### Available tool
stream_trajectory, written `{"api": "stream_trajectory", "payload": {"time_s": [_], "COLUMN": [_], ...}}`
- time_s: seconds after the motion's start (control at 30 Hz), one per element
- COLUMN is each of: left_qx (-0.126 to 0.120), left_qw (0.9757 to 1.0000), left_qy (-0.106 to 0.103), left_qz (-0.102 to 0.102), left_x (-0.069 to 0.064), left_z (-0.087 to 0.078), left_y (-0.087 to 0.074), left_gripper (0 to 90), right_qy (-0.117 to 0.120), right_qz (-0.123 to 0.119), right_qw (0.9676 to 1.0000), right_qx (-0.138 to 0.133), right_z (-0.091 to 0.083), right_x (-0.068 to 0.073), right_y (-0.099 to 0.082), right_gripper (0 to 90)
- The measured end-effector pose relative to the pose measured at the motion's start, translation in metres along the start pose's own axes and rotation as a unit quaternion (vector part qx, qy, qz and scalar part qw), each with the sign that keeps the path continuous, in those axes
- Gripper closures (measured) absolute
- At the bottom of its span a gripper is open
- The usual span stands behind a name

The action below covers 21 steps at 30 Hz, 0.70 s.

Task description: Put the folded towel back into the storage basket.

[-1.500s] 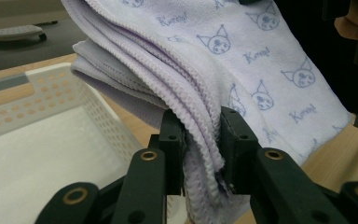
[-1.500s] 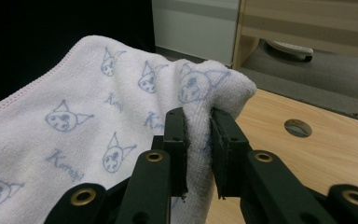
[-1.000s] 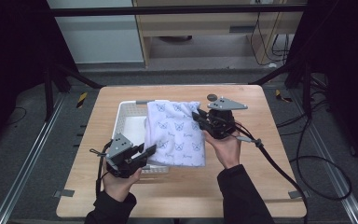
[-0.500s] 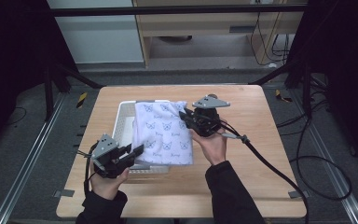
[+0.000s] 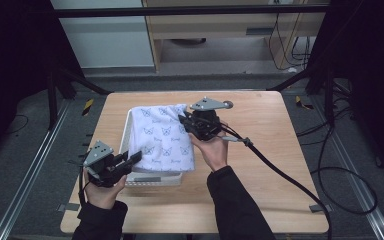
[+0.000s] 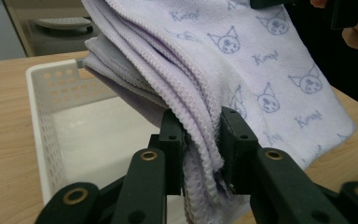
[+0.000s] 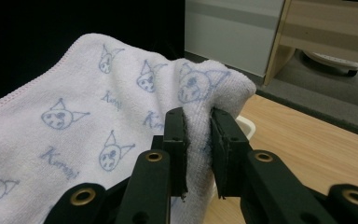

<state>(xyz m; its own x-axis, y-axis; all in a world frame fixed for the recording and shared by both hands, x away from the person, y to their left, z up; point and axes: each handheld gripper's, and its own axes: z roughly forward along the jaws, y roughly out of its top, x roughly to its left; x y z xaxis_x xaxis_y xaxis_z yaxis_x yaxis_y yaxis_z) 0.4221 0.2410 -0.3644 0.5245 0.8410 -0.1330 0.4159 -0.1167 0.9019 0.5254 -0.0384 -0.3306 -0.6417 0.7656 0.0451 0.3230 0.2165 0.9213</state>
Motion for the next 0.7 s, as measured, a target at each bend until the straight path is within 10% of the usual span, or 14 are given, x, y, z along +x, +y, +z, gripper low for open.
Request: {"api": "stream_trajectory", "payload": {"time_s": [0.7], "left_qx": [-0.006], "left_qw": [0.9994], "left_qy": [0.029], "left_qz": [-0.018], "left_x": [0.024], "left_z": [-0.002], "left_y": [0.0], "left_gripper": [71.7], "right_qy": [0.011], "right_qz": [0.008], "right_qw": [0.9999], "right_qx": [-0.002], "right_z": [0.034], "right_x": [0.007], "right_y": [0.011], "right_gripper": [77.8]}}
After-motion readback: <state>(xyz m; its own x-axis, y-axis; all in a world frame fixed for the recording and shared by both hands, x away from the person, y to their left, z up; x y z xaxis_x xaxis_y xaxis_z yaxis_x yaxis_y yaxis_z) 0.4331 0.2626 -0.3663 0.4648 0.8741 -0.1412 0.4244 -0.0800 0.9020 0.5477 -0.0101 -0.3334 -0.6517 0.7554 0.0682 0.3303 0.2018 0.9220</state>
